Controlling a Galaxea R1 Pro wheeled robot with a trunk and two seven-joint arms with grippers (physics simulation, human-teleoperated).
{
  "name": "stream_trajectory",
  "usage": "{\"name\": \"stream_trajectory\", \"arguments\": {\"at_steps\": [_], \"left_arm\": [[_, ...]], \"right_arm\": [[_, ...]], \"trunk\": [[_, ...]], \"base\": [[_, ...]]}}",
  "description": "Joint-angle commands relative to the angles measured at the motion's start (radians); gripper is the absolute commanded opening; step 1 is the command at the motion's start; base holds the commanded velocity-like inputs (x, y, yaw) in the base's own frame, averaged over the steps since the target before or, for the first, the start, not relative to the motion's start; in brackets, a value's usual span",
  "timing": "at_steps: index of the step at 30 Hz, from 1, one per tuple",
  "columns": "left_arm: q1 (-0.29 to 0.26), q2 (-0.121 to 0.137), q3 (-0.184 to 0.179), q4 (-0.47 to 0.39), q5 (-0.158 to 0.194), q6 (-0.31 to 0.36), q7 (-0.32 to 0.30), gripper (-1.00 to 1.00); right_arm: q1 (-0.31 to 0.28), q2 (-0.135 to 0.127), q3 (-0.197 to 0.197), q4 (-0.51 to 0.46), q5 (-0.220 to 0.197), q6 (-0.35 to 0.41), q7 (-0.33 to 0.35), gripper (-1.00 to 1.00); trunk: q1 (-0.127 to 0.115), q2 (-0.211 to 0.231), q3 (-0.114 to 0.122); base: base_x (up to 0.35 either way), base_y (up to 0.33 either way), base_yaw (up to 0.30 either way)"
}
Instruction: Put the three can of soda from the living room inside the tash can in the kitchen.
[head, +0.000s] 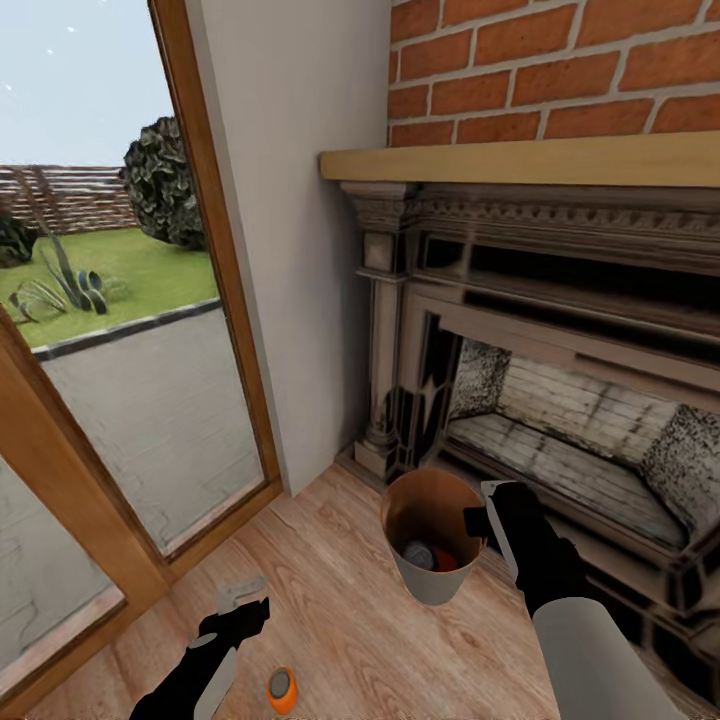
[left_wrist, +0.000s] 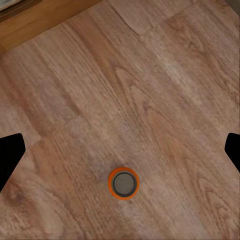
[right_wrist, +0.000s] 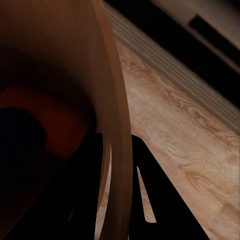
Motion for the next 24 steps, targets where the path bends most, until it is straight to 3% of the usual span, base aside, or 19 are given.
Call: {"name": "stream_trajectory", "arguments": {"at_steps": [1,9,16,24], "left_arm": [[0.0,0.0,0.0,0.0,0.0,0.0,0.0,1.0],[0.0,0.0,0.0,0.0,0.0,0.0,0.0,1.0],[0.0,0.0,0.0,0.0,0.0,0.0,-0.001,1.0],[0.0,0.0,0.0,0.0,0.0,0.001,-0.002,1.0]], "right_arm": [[-0.001,0.0,0.0,-0.001,-0.015,0.0,0.005,-1.0],[-0.001,0.0,0.0,-0.001,-0.015,0.0,0.005,-1.0],[-0.001,0.0,0.0,-0.001,-0.015,-0.001,0.005,-1.0],[-0.001,0.0,0.0,-0.001,-0.015,-0.001,0.005,-1.0]], "trunk": [[0.004,-0.007,-0.005],[0.035,-0.063,-0.042],[0.035,-0.063,-0.047],[0.035,-0.063,-0.047]], "base": [[0.0,0.0,0.0],[0.0,0.0,0.0],[0.027,0.0,0.0],[0.231,0.0,0.0]]}}
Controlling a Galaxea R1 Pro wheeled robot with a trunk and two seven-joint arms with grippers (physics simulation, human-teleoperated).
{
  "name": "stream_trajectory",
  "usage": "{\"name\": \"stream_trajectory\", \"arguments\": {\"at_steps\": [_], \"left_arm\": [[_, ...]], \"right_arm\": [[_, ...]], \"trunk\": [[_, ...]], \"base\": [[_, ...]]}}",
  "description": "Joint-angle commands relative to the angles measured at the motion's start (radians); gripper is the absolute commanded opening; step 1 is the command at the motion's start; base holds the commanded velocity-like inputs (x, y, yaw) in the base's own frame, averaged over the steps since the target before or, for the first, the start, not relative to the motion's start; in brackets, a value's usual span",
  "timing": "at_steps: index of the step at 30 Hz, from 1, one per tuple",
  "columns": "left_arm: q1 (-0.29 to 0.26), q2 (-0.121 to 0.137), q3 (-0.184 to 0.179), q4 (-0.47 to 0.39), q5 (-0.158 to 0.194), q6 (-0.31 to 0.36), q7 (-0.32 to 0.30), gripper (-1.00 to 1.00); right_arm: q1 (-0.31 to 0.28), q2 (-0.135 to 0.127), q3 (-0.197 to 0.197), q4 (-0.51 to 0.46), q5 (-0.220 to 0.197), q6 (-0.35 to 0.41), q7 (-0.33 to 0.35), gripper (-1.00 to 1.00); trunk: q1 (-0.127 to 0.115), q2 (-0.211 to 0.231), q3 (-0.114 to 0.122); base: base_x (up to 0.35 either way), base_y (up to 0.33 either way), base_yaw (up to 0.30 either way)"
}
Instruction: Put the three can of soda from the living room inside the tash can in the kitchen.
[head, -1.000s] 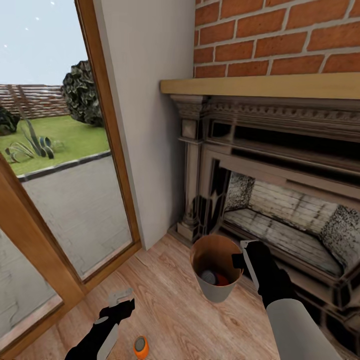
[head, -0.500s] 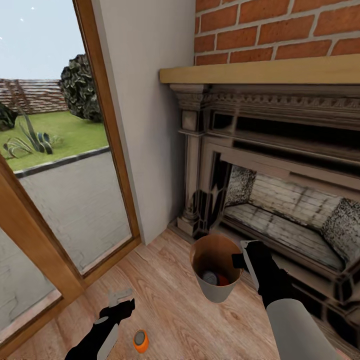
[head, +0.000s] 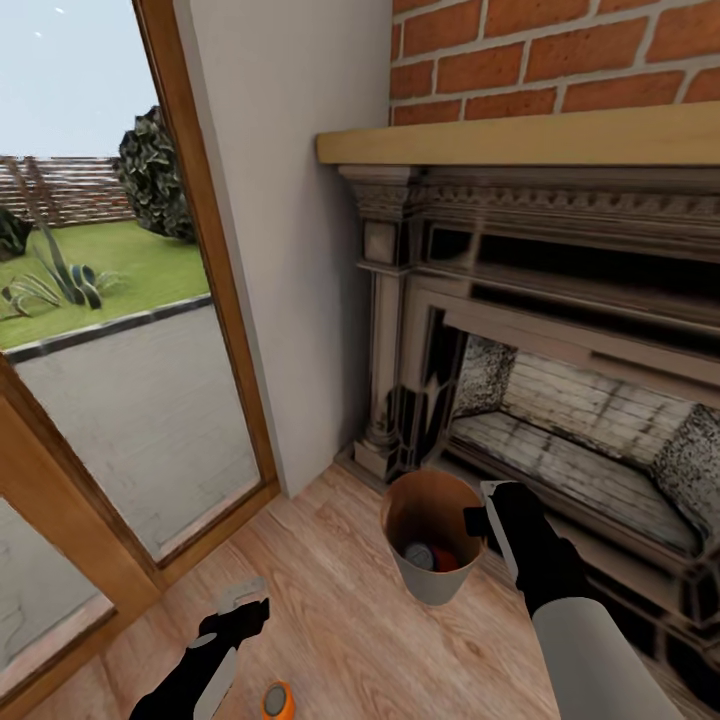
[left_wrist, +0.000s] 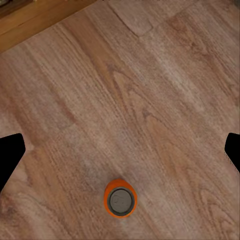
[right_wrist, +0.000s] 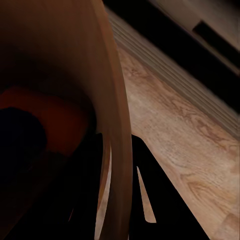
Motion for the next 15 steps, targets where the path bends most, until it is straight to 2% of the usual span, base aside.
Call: {"name": "stream_trajectory", "arguments": {"at_steps": [1,9,15], "left_arm": [[0.0,0.0,0.0,0.0,0.0,0.0,0.0,1.0],[0.0,0.0,0.0,0.0,0.0,-0.001,0.0,1.0],[0.0,0.0,0.0,0.0,0.0,-0.001,0.0,1.0]], "right_arm": [[0.0,0.0,0.0,0.0,-0.018,-0.001,0.005,-1.0],[0.0,0.0,-0.001,0.0,-0.018,-0.001,0.005,-1.0],[0.0,0.0,0.0,0.0,-0.018,-0.001,0.005,-1.0]], "trunk": [[0.0,0.0,0.0],[0.0,0.0,0.0],[0.0,0.0,0.0]], "base": [[0.082,0.0,0.0],[0.133,0.0,0.0],[0.037,0.0,0.0]]}}
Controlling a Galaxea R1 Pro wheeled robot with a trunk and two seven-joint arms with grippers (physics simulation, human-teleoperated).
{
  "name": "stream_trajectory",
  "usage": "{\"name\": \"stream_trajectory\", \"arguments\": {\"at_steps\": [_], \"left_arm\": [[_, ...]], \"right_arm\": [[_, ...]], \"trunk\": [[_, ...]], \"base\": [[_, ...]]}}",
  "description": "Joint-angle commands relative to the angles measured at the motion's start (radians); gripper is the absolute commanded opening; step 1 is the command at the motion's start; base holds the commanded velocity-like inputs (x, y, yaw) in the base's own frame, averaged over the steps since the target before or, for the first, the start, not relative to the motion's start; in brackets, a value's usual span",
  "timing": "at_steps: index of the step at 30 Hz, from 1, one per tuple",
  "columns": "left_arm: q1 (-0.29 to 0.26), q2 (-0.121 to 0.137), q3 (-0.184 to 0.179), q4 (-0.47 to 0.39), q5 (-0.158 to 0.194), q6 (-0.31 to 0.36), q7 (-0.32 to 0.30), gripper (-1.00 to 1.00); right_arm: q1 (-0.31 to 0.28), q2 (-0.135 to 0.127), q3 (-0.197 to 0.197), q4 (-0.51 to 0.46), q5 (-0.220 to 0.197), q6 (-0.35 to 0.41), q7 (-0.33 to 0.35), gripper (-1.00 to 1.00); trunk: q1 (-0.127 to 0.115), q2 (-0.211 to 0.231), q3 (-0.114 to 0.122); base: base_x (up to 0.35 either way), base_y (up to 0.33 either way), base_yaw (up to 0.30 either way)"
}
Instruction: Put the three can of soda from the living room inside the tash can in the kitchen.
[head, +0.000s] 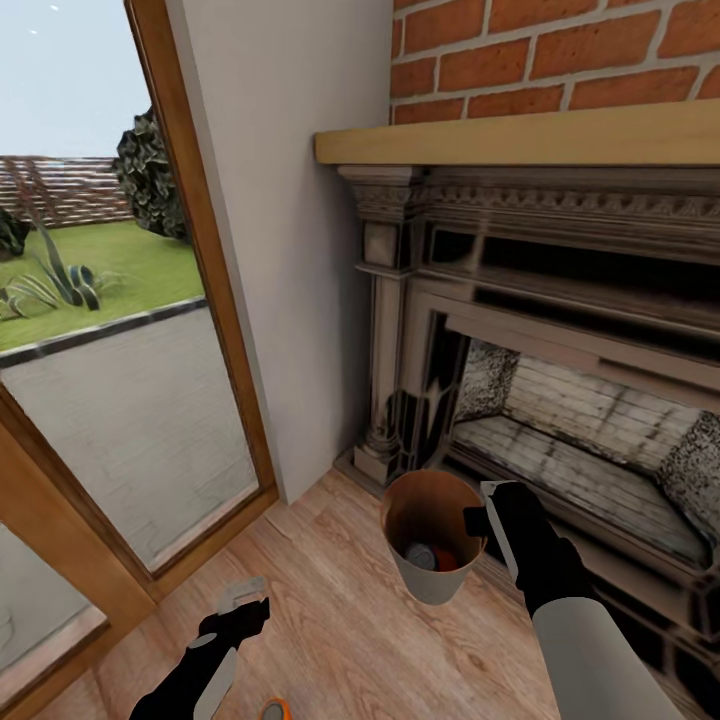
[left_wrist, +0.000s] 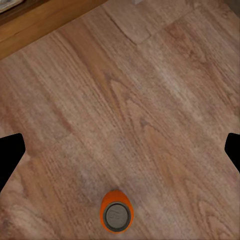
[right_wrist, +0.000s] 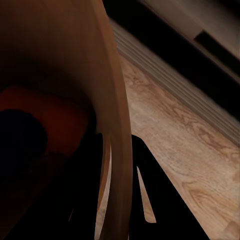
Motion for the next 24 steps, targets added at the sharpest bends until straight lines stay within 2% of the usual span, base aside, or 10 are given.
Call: {"name": "stream_trajectory", "arguments": {"at_steps": [1,3,7,24], "left_arm": [[0.0,0.0,0.0,0.0,0.0,0.0,0.0,1.0],[0.0,0.0,0.0,0.0,0.0,0.0,0.0,1.0],[0.0,0.0,0.0,0.0,0.0,0.0,0.0,1.0],[0.0,0.0,0.0,0.0,0.0,0.0,0.0,1.0]], "right_arm": [[0.0,0.0,0.0,0.0,-0.012,0.0,0.005,-1.0],[0.0,0.0,-0.001,0.0,-0.012,-0.001,0.005,-1.0],[0.0,0.0,-0.001,0.0,-0.012,-0.001,0.005,-1.0],[0.0,0.0,-0.001,0.0,-0.012,-0.001,0.005,-1.0]], "trunk": [[0.0,0.0,0.0],[0.0,0.0,0.0],[0.015,-0.028,-0.013],[0.08,-0.147,-0.091]], "base": [[0.007,0.0,0.0],[0.004,0.0,0.0],[0.001,0.0,0.0],[0.0,0.0,0.0]]}}
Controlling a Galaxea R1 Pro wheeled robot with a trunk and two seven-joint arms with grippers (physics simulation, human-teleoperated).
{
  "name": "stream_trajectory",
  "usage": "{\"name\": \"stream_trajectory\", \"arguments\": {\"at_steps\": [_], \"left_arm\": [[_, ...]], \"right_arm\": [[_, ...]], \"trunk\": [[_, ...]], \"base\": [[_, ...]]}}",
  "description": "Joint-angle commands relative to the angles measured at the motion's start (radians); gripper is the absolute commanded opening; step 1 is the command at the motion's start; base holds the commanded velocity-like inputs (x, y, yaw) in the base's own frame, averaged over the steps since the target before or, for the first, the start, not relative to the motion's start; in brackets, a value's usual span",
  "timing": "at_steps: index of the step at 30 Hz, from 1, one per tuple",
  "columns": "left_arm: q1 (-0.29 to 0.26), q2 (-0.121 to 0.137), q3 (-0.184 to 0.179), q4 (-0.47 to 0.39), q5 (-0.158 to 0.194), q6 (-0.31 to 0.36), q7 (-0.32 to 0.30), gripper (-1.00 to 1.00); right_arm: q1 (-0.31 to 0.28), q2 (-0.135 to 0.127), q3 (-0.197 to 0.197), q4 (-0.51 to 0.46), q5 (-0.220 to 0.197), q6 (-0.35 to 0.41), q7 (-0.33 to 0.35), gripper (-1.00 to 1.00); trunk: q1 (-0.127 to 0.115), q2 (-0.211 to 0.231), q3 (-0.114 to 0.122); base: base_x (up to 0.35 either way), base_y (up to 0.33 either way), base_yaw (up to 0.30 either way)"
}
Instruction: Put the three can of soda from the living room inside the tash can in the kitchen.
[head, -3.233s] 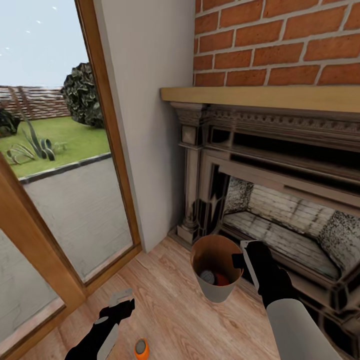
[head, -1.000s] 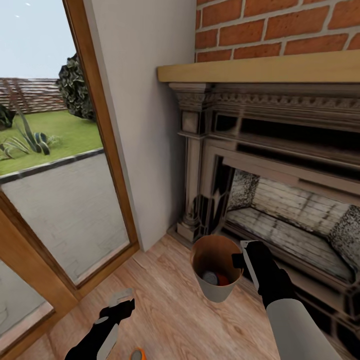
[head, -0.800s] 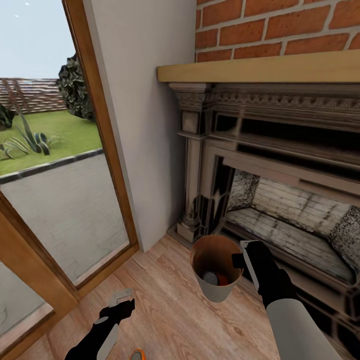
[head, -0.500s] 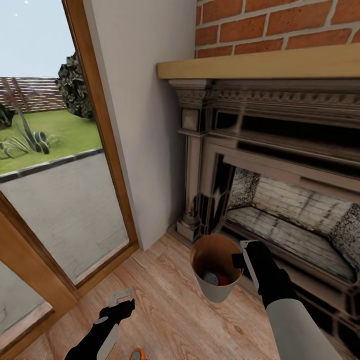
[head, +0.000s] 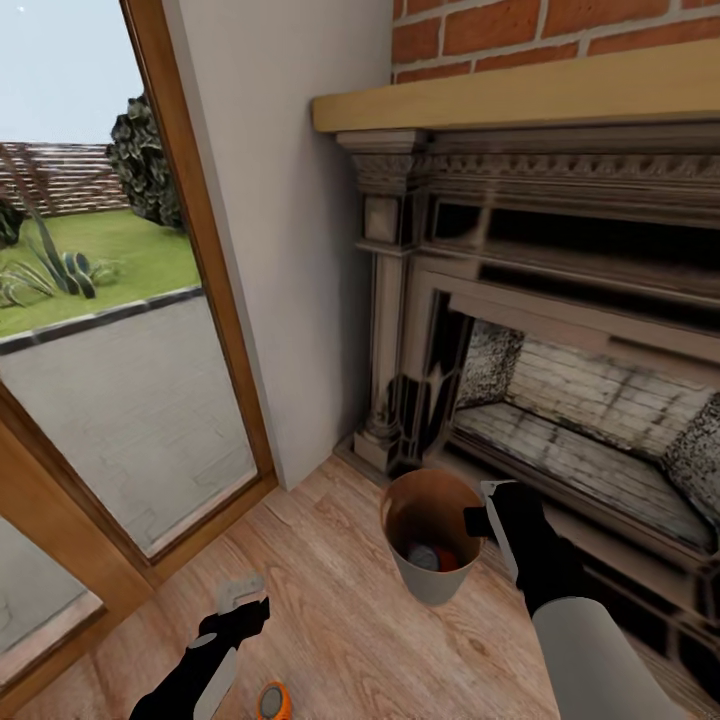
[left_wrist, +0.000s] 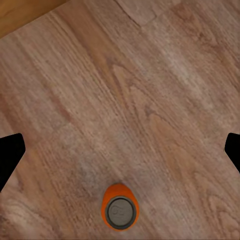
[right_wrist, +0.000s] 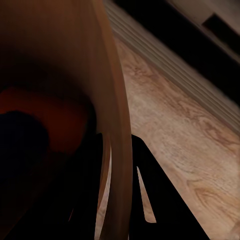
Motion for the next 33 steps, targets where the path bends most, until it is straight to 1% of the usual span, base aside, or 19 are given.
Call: {"name": "stream_trajectory", "arguments": {"at_steps": [1,20,33], "left_arm": [[0.0,0.0,0.0,0.0,0.0,0.0,0.0,1.0],[0.0,0.0,0.0,0.0,0.0,0.0,-0.001,1.0],[0.0,0.0,0.0,0.0,0.0,0.0,-0.002,1.0]], "right_arm": [[-0.001,0.0,0.0,0.0,-0.015,-0.001,0.005,-1.0],[-0.001,0.0,0.0,0.0,-0.015,-0.001,0.005,-1.0],[-0.001,0.0,0.0,0.0,-0.015,-0.001,0.005,-1.0]], "trunk": [[0.004,-0.007,-0.005],[0.077,-0.14,-0.094],[0.077,-0.14,-0.115]], "base": [[0.0,0.0,0.0],[0.0,0.0,0.0],[0.0,0.0,0.0]]}}
